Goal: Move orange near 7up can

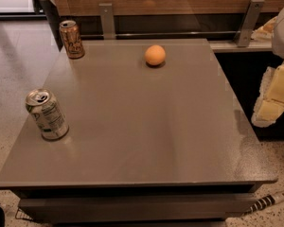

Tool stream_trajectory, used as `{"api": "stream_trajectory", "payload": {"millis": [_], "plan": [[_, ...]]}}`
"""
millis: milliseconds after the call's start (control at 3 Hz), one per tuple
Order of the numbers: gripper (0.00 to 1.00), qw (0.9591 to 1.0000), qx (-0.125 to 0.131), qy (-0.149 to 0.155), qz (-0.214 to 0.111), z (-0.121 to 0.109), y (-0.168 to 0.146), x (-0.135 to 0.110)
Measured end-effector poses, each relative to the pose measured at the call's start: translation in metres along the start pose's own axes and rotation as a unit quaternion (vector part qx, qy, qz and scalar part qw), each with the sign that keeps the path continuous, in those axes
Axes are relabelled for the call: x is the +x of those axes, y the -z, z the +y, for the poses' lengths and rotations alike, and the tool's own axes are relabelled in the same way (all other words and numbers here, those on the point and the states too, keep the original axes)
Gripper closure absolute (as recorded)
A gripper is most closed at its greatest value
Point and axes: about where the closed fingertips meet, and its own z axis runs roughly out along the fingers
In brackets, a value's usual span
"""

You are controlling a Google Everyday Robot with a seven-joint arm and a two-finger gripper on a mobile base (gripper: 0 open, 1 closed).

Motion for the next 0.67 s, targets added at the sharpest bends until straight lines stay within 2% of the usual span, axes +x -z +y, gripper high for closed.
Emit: {"api": "stream_trajectory", "payload": {"millis": [333, 667], "plan": [[0.00, 0.9999, 0.010, -0.006, -0.004, -0.007, 0.002, -0.001], [0.00, 0.9990, 0.032, -0.019, -0.023, -0.021, 0.000, -0.001]]}}
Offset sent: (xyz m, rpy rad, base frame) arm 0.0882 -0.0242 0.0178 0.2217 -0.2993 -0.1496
